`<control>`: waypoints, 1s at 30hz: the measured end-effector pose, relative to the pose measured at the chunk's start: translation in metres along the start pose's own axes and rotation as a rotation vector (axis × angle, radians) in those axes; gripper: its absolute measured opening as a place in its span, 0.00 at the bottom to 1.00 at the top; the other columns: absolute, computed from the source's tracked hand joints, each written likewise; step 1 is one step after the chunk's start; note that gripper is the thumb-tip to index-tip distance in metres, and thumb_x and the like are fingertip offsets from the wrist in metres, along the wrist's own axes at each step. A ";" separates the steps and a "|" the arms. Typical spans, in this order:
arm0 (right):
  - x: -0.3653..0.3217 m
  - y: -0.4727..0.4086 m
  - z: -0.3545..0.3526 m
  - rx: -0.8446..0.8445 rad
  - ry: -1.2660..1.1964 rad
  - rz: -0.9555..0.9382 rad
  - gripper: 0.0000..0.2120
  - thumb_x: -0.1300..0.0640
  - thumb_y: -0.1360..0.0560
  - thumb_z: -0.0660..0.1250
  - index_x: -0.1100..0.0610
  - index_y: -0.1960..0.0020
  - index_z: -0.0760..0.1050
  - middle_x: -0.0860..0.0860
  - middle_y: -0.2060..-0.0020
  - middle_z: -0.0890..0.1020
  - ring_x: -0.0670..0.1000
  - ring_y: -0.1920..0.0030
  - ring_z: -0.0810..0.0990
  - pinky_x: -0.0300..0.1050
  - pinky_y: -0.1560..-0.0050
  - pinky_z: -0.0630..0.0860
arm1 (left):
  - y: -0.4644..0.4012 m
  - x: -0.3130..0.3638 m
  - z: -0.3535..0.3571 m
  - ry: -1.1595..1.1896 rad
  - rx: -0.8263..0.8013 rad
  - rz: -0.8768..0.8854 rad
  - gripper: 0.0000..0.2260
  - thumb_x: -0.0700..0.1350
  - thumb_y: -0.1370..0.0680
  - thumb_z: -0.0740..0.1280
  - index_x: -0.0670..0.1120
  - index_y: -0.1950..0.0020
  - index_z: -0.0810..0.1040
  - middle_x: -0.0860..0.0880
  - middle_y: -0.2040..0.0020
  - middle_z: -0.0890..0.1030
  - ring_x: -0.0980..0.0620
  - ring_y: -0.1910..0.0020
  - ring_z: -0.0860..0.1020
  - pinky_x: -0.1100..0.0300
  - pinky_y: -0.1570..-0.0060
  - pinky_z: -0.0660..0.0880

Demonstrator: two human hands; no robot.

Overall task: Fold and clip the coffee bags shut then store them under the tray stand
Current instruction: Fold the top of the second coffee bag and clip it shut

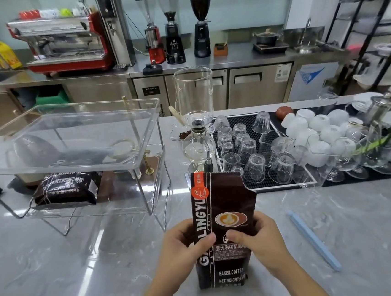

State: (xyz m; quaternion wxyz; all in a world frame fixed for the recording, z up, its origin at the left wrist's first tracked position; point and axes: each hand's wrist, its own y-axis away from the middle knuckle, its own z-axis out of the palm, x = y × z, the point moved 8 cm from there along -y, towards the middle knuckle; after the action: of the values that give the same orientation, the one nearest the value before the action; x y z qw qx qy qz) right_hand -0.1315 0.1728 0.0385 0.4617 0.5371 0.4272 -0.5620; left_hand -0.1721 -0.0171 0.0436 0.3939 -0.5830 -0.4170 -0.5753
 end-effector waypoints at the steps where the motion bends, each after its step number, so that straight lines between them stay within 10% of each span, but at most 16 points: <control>1: -0.002 -0.004 -0.002 0.011 0.008 -0.005 0.19 0.69 0.36 0.79 0.50 0.53 0.85 0.51 0.57 0.89 0.47 0.58 0.88 0.37 0.60 0.82 | -0.004 0.005 -0.001 0.002 0.003 0.015 0.14 0.48 0.31 0.79 0.48 0.48 0.86 0.45 0.50 0.88 0.45 0.49 0.87 0.52 0.50 0.83; 30: 0.007 -0.002 -0.015 0.133 0.021 -0.010 0.22 0.60 0.32 0.78 0.48 0.43 0.74 0.42 0.48 0.85 0.41 0.48 0.85 0.32 0.52 0.81 | -0.019 0.014 0.007 0.003 0.149 0.065 0.10 0.48 0.31 0.77 0.51 0.51 0.85 0.48 0.51 0.88 0.48 0.49 0.86 0.41 0.45 0.81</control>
State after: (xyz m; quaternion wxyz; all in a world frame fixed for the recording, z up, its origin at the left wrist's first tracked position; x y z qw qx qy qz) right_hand -0.1301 0.1873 0.0310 0.4176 0.5705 0.3963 -0.5858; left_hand -0.1875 -0.0036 0.0569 0.4553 -0.5644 -0.4388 -0.5306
